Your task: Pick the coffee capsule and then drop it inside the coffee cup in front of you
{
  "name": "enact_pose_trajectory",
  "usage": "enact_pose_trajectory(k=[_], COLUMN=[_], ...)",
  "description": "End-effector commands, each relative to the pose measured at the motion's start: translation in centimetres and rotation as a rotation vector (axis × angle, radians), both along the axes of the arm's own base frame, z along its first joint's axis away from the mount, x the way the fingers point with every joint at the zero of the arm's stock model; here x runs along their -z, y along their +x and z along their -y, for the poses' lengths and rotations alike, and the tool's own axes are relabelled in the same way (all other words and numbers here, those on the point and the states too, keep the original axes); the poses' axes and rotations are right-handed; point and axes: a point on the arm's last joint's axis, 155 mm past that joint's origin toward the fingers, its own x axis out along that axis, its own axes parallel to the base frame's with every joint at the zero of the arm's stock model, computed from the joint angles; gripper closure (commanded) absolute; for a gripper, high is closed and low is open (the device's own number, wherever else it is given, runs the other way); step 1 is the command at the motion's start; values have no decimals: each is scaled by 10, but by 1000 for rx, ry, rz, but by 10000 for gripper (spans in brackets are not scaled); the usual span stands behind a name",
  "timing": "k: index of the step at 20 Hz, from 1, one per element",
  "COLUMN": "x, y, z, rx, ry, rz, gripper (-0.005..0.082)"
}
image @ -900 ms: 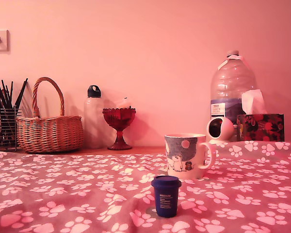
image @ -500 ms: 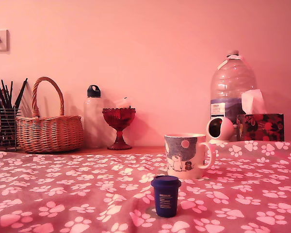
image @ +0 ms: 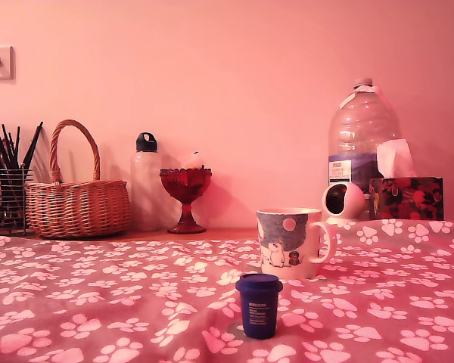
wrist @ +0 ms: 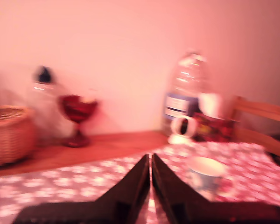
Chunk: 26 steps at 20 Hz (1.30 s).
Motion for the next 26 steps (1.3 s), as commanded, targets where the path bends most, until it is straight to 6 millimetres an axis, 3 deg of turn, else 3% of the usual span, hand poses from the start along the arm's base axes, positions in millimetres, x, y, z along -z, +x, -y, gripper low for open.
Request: enact_pose_trajectory(k=[1, 10, 19, 22, 25, 26], x=[10, 47, 95, 102, 101, 103], y=[0, -31, -40, -37, -33, -31], z=[11, 78, 101, 102, 105, 106], rx=[54, 349, 418, 418, 412, 413], ry=[6, 183, 352, 364, 359, 361], rz=[-47, -85, -179, -203, -192, -197], gripper=[789, 789, 761, 608, 300, 235])
